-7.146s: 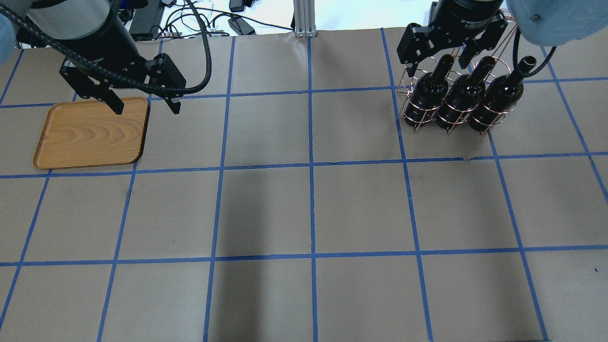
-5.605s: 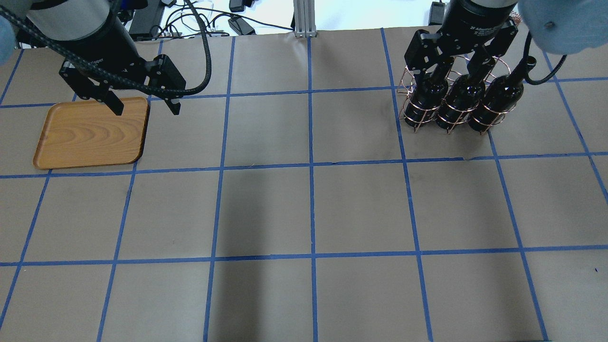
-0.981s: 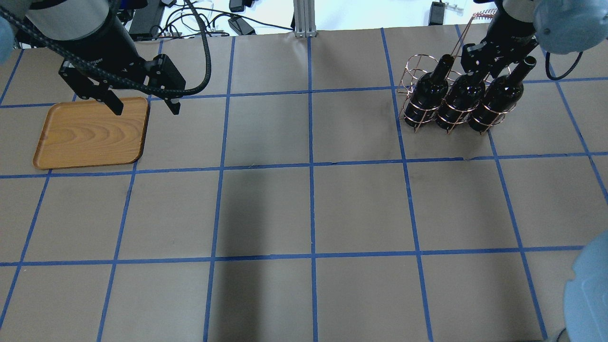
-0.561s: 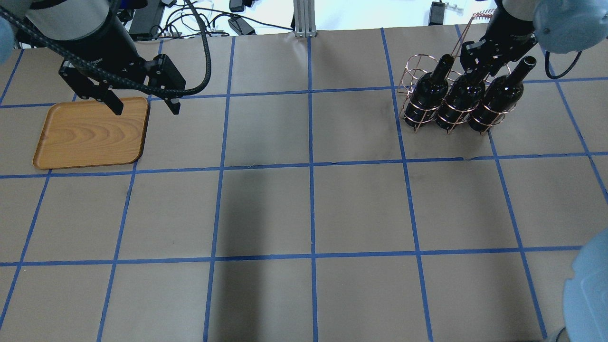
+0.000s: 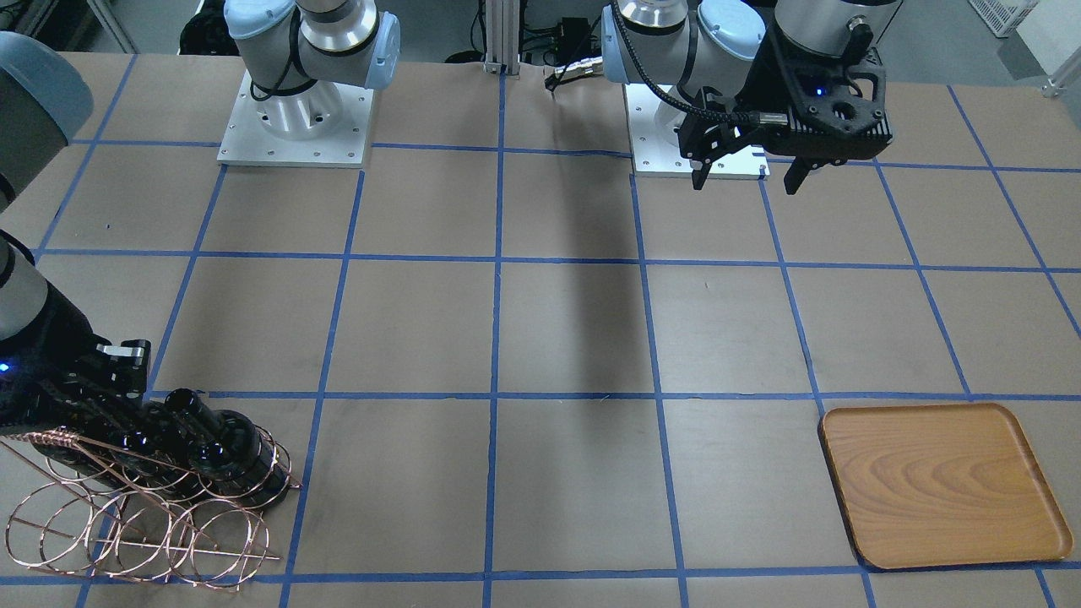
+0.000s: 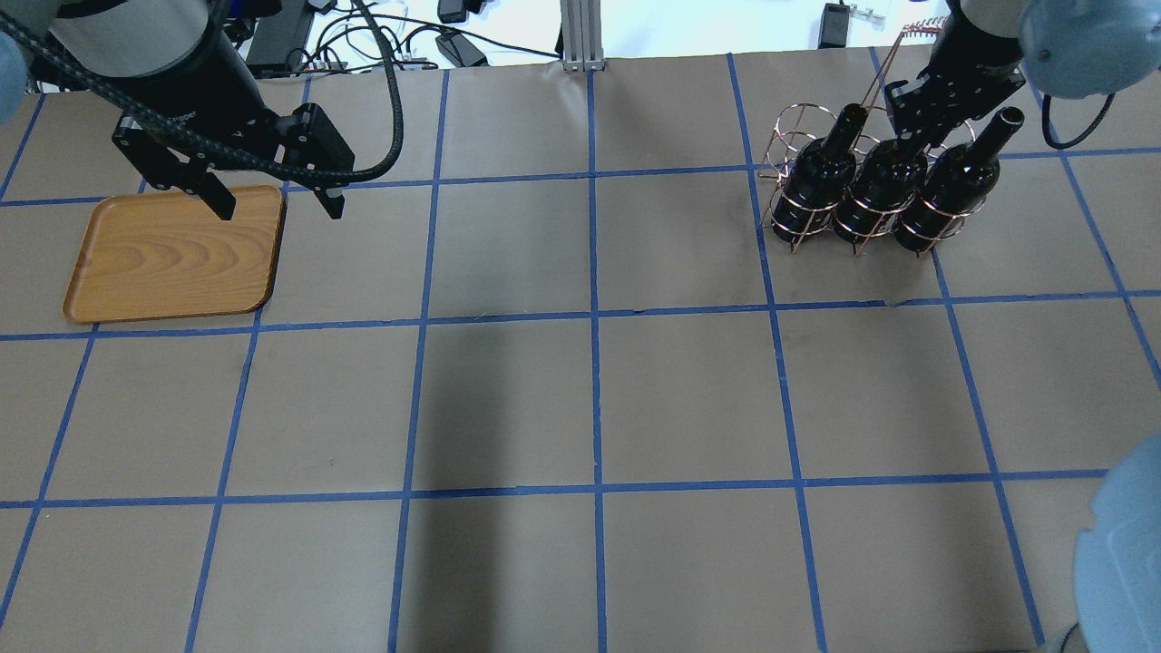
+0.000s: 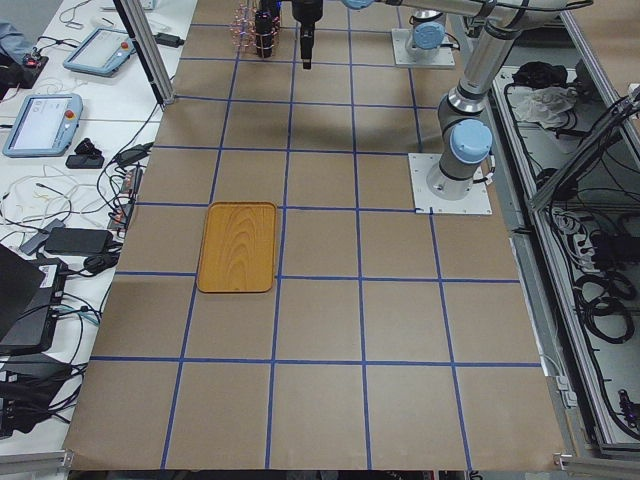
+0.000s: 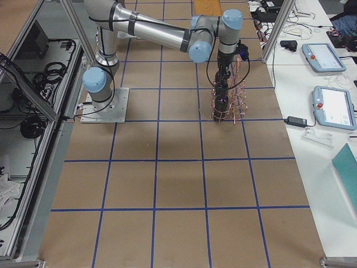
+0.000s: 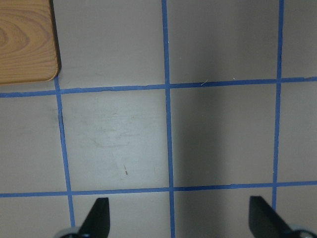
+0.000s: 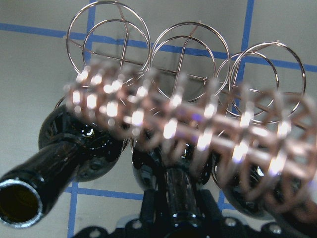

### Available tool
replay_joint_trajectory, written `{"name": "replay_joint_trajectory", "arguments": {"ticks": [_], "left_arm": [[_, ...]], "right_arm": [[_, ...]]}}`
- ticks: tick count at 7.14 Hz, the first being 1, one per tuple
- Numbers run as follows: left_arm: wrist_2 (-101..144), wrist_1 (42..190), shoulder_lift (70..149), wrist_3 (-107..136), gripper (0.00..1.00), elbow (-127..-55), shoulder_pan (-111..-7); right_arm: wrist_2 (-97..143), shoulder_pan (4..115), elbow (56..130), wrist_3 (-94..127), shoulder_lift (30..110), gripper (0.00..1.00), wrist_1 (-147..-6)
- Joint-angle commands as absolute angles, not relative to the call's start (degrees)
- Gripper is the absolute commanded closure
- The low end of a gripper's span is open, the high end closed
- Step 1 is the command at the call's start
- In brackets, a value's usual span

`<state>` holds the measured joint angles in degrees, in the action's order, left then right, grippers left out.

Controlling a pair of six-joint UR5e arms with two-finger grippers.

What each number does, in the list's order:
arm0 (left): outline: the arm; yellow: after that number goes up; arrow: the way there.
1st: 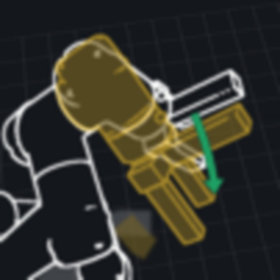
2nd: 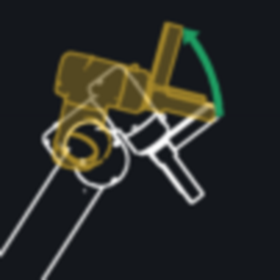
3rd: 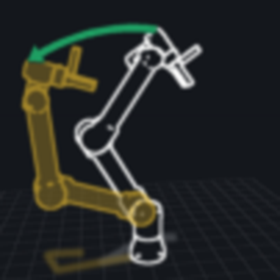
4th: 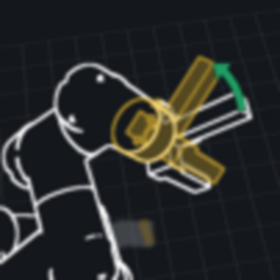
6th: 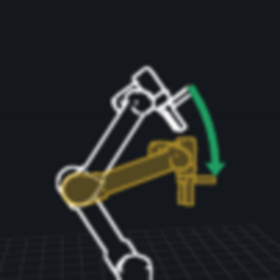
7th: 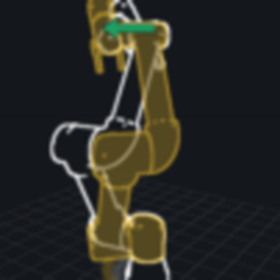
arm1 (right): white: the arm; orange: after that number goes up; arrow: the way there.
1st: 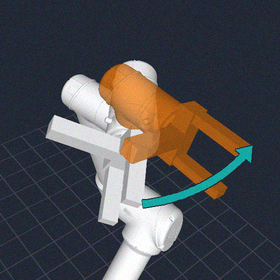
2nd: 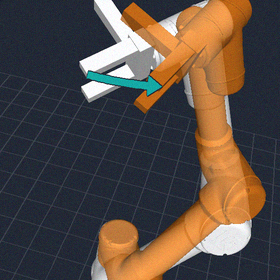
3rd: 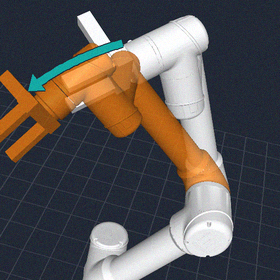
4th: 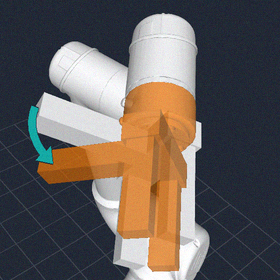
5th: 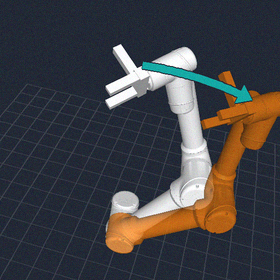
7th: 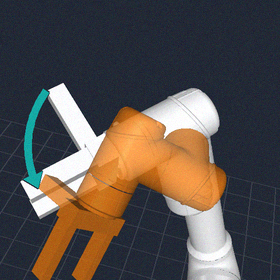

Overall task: Take wine from basket and place on tray
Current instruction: 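Grasp the neck of the nearest dark wine bottle with the right gripper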

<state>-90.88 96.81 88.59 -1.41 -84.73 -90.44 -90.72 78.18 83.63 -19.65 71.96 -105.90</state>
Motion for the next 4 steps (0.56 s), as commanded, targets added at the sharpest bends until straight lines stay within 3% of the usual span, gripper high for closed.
{"name": "replay_joint_trajectory", "arguments": {"ticks": [1,4], "left_arm": [[-90.88,96.77,88.59,-1.49,0.00,-84.73,-90.44],[-90.88,96.77,88.59,-1.49,0.00,-84.73,-90.44]], "right_arm": [[-90.18,78.22,83.41,-19.69,72.59,1.00,-105.82],[-90.88,78.22,79.99,-19.86,75.22,1.00,-100.75]]}}
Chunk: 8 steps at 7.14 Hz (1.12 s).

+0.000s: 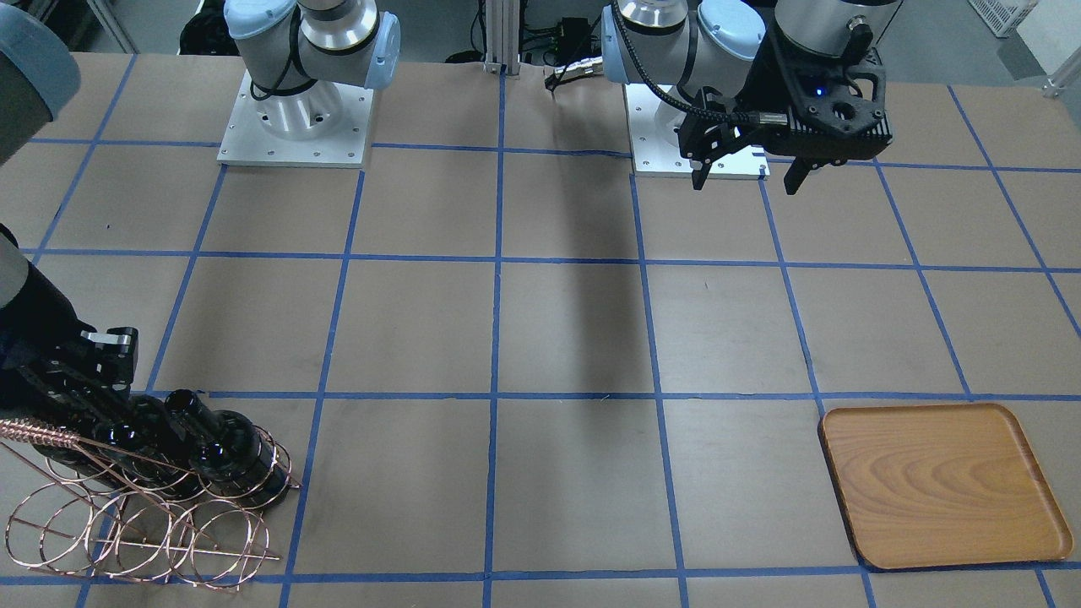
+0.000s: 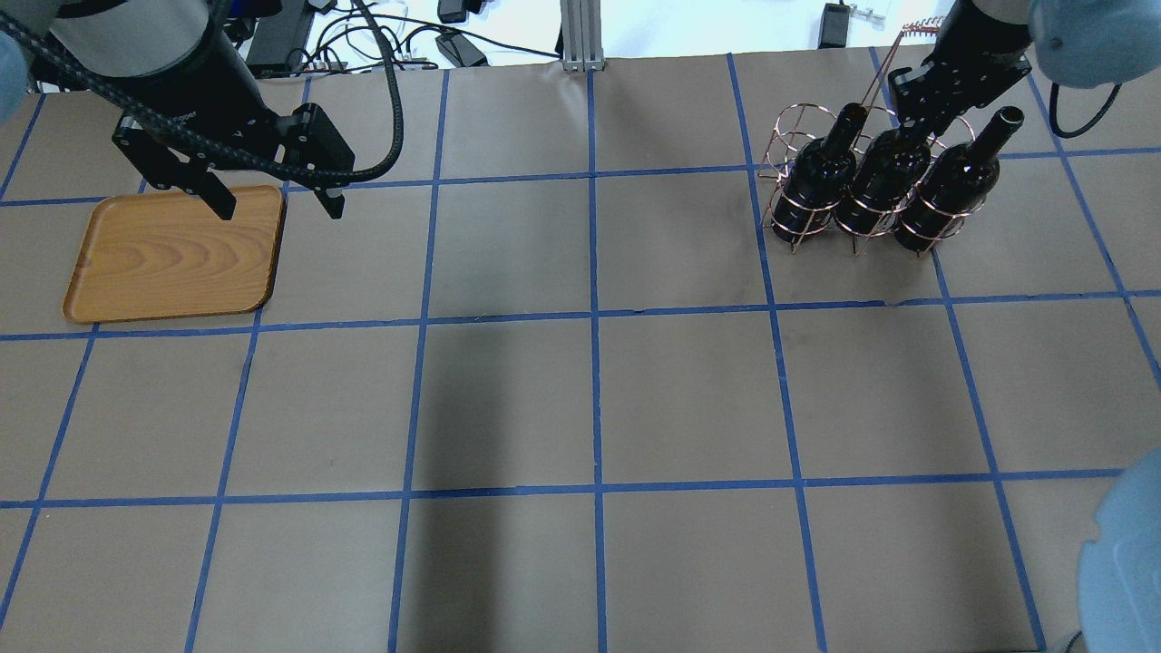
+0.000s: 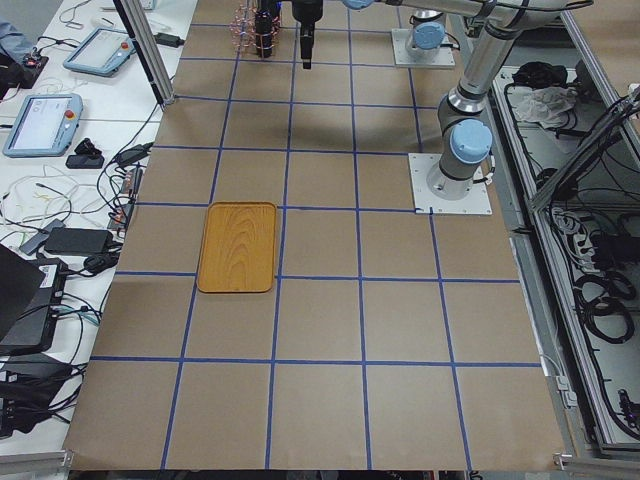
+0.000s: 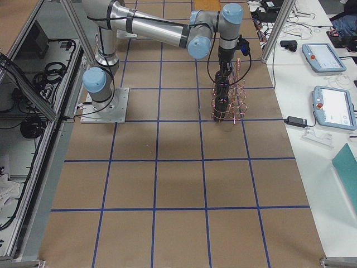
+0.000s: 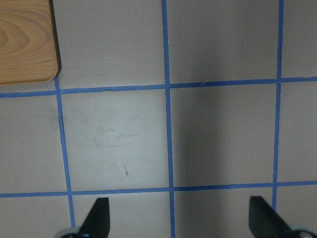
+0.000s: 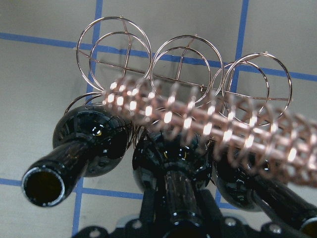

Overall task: Take wine from basket and place on tray
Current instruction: 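Grasp the neck of the nearest dark wine bottle with the right gripper, then pull the bottle out of the rack with the right gripper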

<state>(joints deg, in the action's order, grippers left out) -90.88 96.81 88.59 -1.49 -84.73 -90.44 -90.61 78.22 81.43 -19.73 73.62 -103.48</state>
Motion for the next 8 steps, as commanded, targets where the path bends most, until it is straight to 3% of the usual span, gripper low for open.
{"name": "replay_joint_trajectory", "arguments": {"ticks": [1,4,8], "left_arm": [[-90.88,96.85,88.51,-1.49,0.00,-84.73,-90.44],[-90.88,96.86,88.51,-1.49,0.00,-84.73,-90.44],[-90.97,96.77,88.33,-1.93,0.00,-84.73,-90.44]], "right_arm": [[-90.88,78.31,79.20,-19.95,77.84,1.00,-97.50],[-90.79,78.57,79.01,-20.04,86.54,1.00,-87.14],[-88.25,82.50,78.40,-14.46,87.81,1.00,-82.00]]}}
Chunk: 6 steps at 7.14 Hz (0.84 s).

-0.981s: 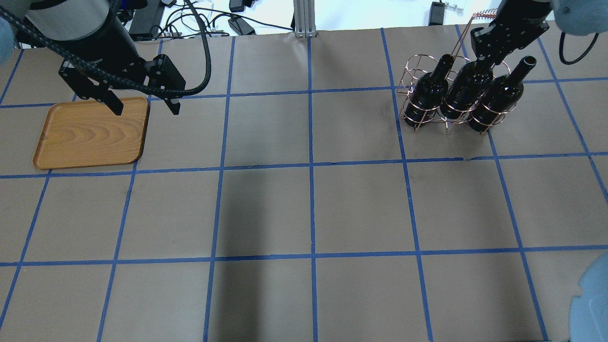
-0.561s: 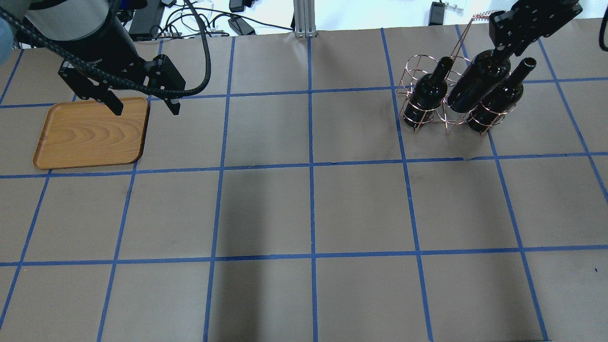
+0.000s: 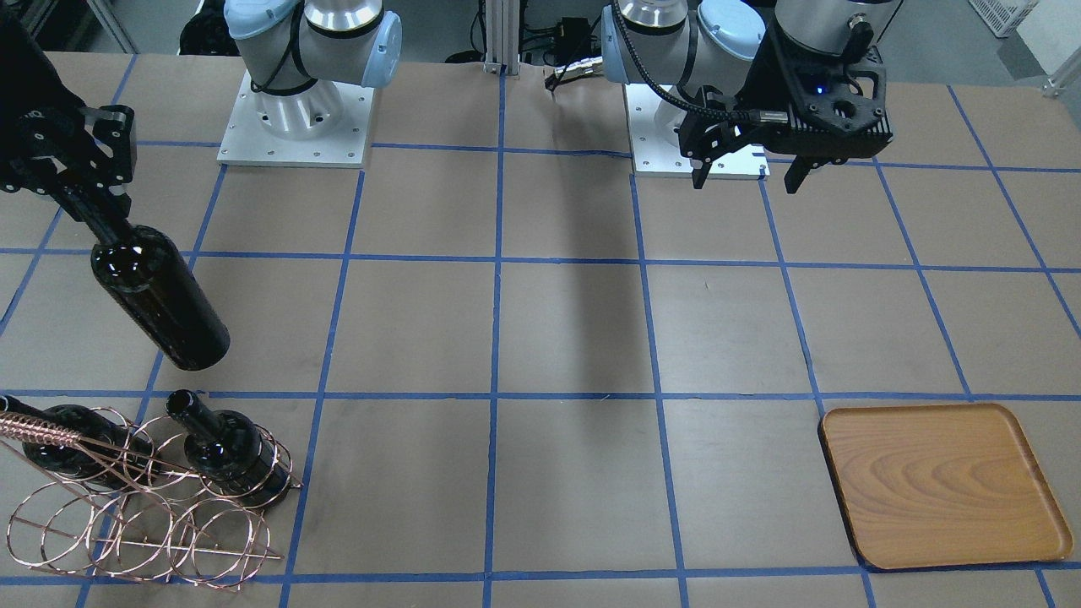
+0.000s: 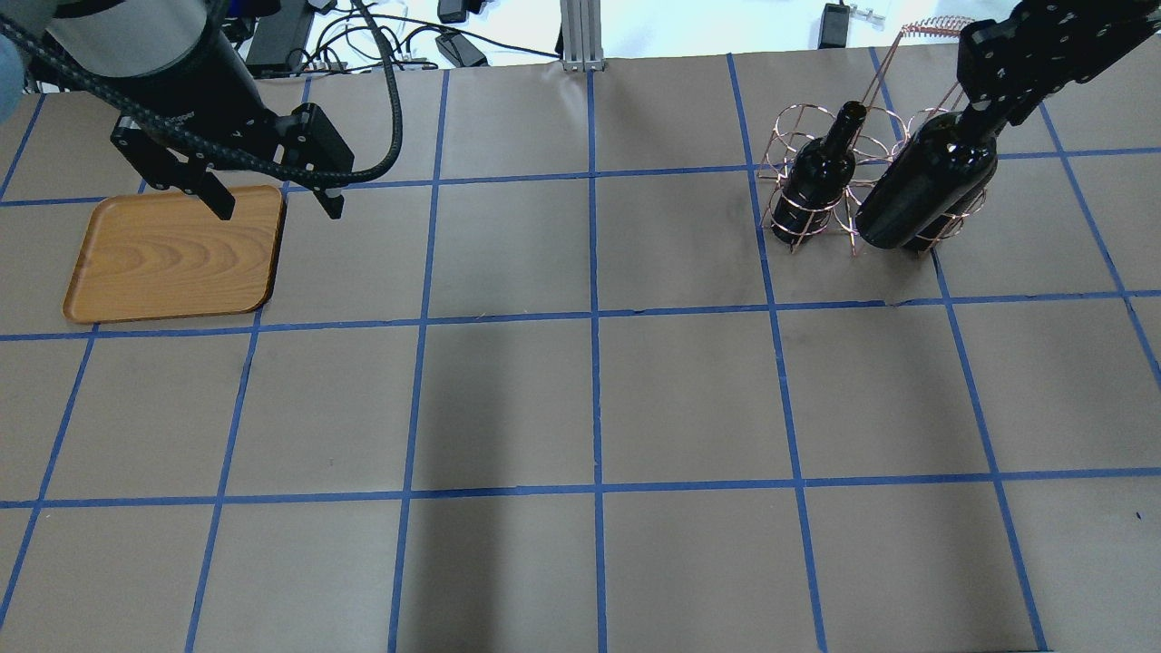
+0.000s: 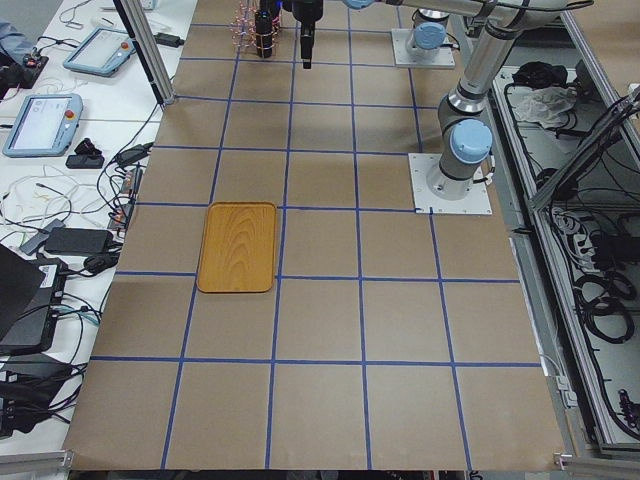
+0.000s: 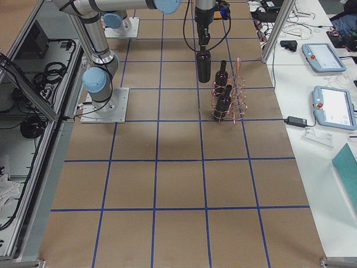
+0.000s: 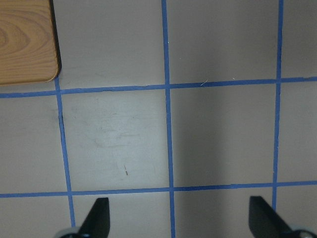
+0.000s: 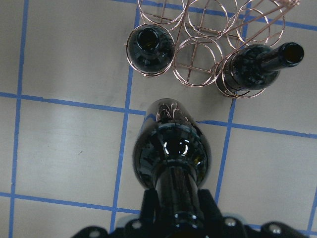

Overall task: Take wine from basket and place on tray
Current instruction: 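Pull the bottle out of the rack with the right gripper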

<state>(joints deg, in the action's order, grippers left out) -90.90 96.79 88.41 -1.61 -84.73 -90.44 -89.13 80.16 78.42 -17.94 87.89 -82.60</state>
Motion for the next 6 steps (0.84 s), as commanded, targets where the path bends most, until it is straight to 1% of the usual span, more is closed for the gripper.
{"name": "replay_joint_trajectory", "arguments": {"ticks": [1,2,4,6], "left_arm": [[-91.14,96.77,87.98,-3.50,0.00,-84.73,-90.27],[-91.23,96.77,87.54,-5.17,0.00,-84.73,-89.74],[-91.14,95.55,86.75,-5.71,0.00,-84.73,-89.39],[-91.06,93.08,86.57,-6.50,0.00,-84.73,-86.15]], "right_arm": [[-86.85,86.53,78.49,-8.93,86.85,1.00,-82.18],[-86.23,90.14,78.49,-4.79,85.36,1.00,-82.70],[-86.40,98.22,78.57,4.95,81.58,1.00,-88.12],[-86.92,105.88,78.49,13.49,78.06,1.00,-92.27]]}}
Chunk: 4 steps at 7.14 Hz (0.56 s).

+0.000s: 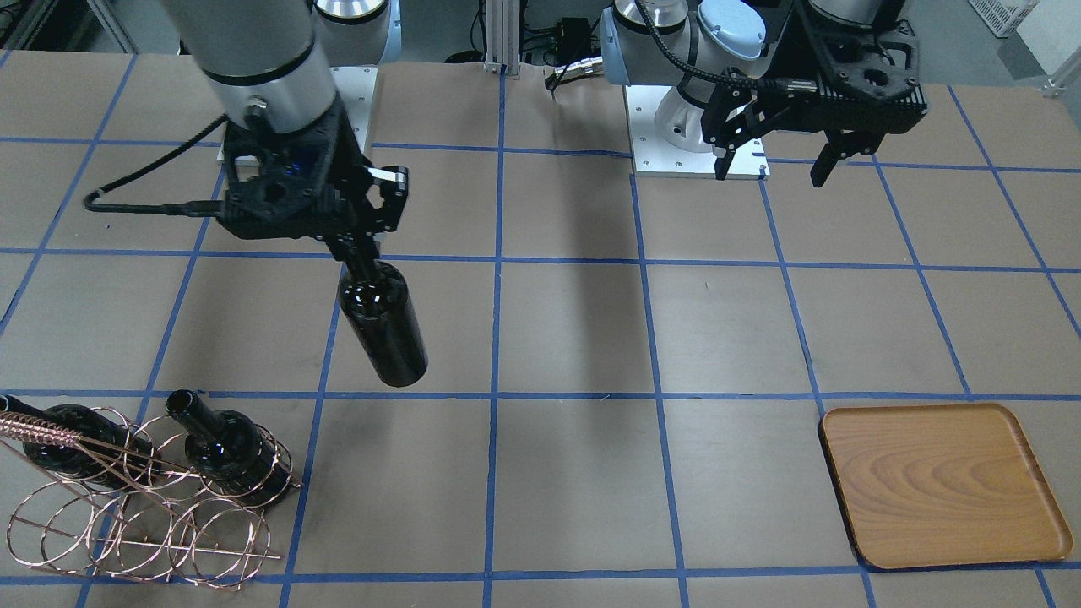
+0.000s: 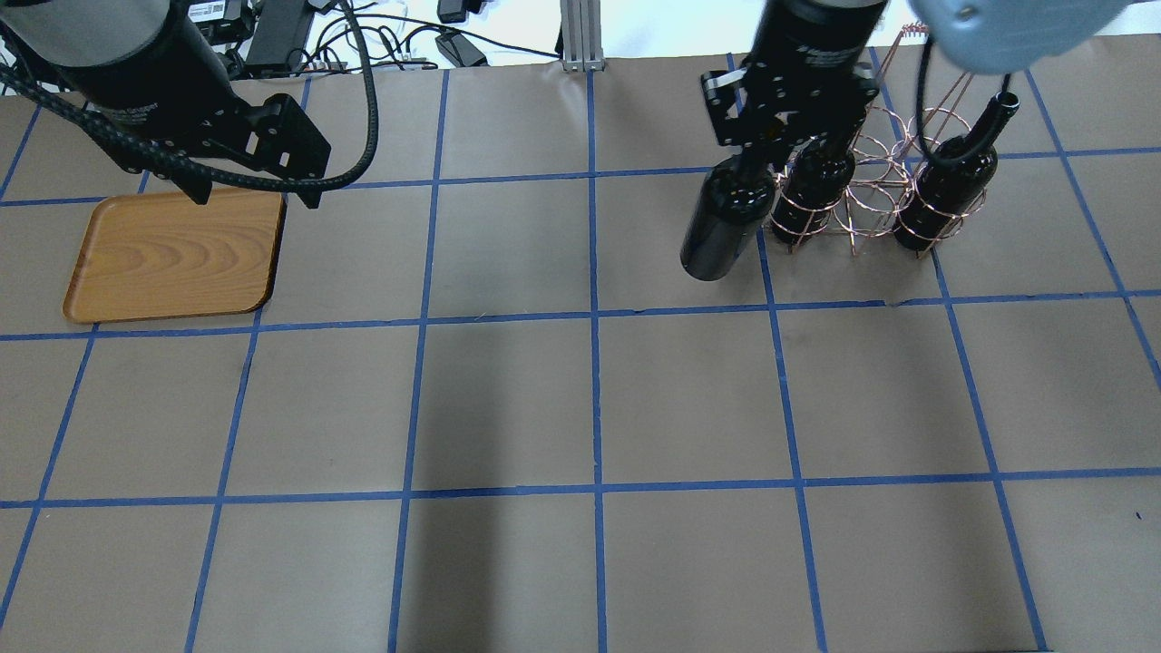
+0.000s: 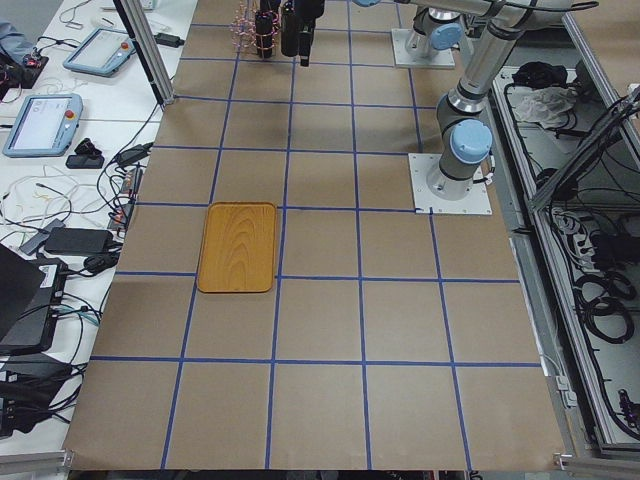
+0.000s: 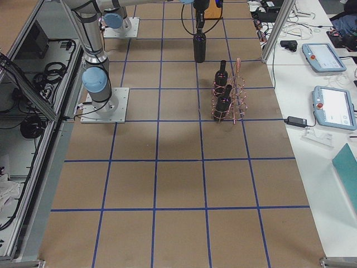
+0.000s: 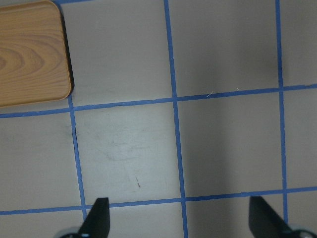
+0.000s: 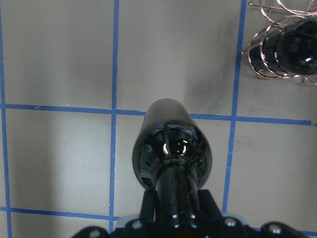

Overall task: Take wine from basket and place on tray
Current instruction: 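Pull the bottle out of the rack with the right gripper, then carry the bottle toward the tray and set it upright on the table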

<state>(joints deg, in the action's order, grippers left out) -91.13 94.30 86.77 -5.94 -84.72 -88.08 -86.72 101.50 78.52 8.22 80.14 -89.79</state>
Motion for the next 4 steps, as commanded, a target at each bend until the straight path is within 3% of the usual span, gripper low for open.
{"name": "replay_joint_trajectory", "arguments": {"ticks": [1,4], "left_arm": [[-91.14,93.16,86.31,-6.94,0.00,-84.81,-85.52],[-90.97,92.99,85.34,-5.20,0.00,-86.39,-85.87]], "right_arm": [[-86.92,108.78,78.49,16.58,77.09,1.00,-92.81],[-87.19,116.87,77.26,25.73,72.96,1.00,-96.33]]}}
